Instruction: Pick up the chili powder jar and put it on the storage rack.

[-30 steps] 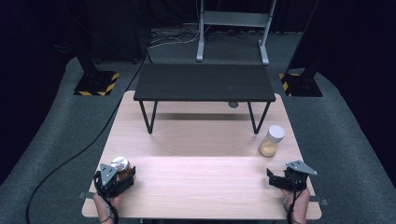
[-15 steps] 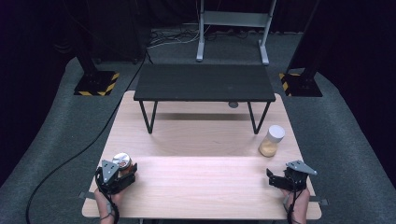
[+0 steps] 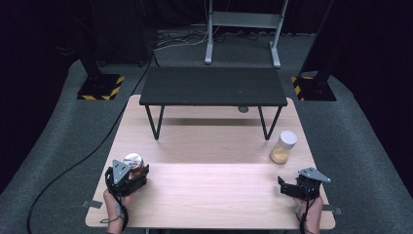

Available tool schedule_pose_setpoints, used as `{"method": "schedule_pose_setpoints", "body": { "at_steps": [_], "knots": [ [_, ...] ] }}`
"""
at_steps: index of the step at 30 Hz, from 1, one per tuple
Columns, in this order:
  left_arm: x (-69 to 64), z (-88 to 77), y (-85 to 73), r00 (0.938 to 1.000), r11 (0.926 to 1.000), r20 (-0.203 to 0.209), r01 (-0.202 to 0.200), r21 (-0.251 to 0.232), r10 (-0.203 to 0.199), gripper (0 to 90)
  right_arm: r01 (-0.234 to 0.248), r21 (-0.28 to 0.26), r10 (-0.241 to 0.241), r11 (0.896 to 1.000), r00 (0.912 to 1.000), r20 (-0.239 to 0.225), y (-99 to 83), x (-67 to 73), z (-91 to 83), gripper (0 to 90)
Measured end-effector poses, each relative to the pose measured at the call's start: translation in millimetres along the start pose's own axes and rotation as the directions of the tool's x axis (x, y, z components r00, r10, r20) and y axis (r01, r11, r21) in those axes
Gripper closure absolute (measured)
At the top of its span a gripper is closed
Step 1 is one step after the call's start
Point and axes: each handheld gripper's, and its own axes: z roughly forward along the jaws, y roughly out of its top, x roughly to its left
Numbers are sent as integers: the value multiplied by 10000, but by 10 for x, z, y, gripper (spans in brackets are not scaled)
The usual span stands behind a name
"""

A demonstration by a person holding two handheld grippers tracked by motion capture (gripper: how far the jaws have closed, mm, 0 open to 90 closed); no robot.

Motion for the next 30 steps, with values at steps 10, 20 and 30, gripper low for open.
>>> {"method": "schedule_pose_setpoints", "body": {
  "at_steps": [10, 20, 30],
  "knots": [
    [5, 74, 90, 9998, 9999, 171, -83, 89, 82, 310, -6, -7, 6, 10000, 10000, -5, -1, -2, -1, 1],
    [11, 139, 171, 9994, 9999, 336, -130, 83, 127, 310, -3, 6, 3, 10000, 10000, -23, 1, -4, 0, 1],
    [-2, 197, 252, 9987, 9998, 477, -189, 59, 186, 310, 15, 38, -15, 10000, 10000, -29, 7, -4, 4, 1]
  ]
}}
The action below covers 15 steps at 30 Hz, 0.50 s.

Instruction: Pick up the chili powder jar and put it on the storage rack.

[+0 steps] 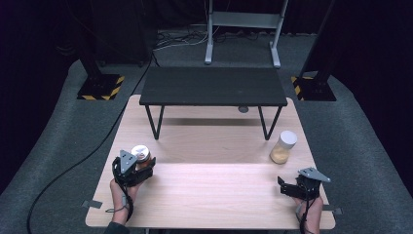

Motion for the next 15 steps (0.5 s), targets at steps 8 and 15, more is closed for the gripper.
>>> {"method": "schedule_pose_setpoints", "body": {
  "at_steps": [8, 15],
  "knots": [
    [-12, 65, 82, 9998, 9999, 138, -144, 5, 143, 310, -79, 0, 79, 10000, 9999, -70, 0, -21, 0, 2],
    [-28, 108, 146, 9994, 9996, 230, -275, -37, 276, 310, -52, 29, 52, 10000, 10000, -83, 5, -22, 2, 3]
  ]
}}
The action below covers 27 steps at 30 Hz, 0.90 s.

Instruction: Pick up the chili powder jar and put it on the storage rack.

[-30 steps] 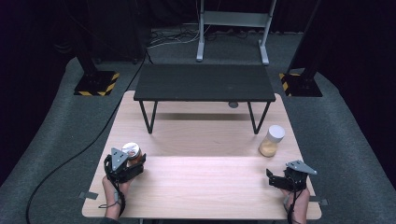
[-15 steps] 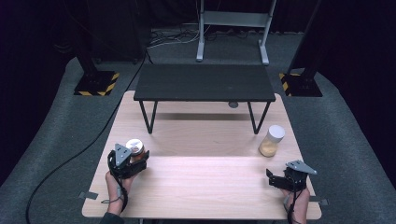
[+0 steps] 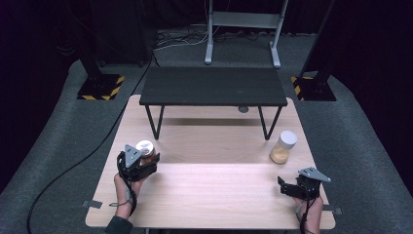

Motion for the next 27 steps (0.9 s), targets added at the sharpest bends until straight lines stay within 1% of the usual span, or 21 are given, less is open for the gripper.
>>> {"method": "schedule_pose_setpoints", "body": {
  "at_steps": [7, 12, 16, 21, 27],
  "knots": [
    [-9, 43, 48, 9999, 9999, 54, -98, 70, 98, 310, -75, -40, 74, 10000, 10000, -35, -8, -12, -4, 3],
    [-12, 79, 82, 9999, 9999, 105, -103, 17, 103, 310, -63, -37, 63, 10000, 10000, -41, -7, -12, -3, 3],
    [-20, 115, 123, 9996, 9997, 162, -242, 72, 241, 310, -45, -25, 44, 10000, 10000, -68, -5, -16, -2, 3],
    [-16, 174, 170, 9994, 9998, 291, -193, 59, 191, 310, -81, -55, 80, 10000, 9999, -64, -11, -18, -5, 3],
    [-26, 218, 224, 9991, 9997, 353, -225, 9, 224, 310, -84, -45, 84, 10000, 9999, -83, -9, -22, -5, 3]
  ]
}}
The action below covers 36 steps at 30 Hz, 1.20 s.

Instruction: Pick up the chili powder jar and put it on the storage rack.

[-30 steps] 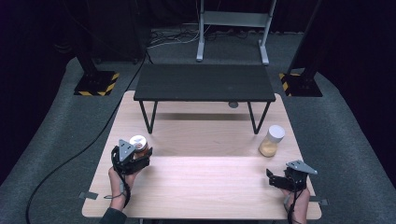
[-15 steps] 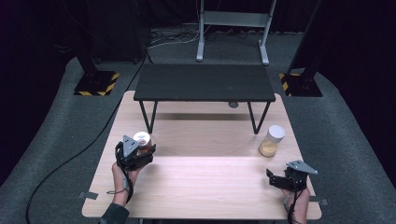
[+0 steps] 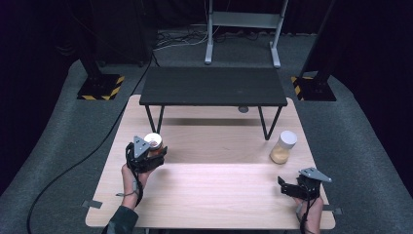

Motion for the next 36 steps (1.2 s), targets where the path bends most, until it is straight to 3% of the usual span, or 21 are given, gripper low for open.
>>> {"method": "schedule_pose_setpoints", "body": {
  "at_steps": [11, 36],
  "knots": [
    [-14, 92, 117, 9996, 9997, 130, -248, 49, 247, 310, -18, -13, 18, 10000, 10000, -25, -2, -7, -1, 3],
    [-32, 269, 332, 9988, 9996, 433, -242, -114, 246, 310, -43, -51, 43, 10000, 10000, -48, -10, -12, -4, 4]
  ]
}}
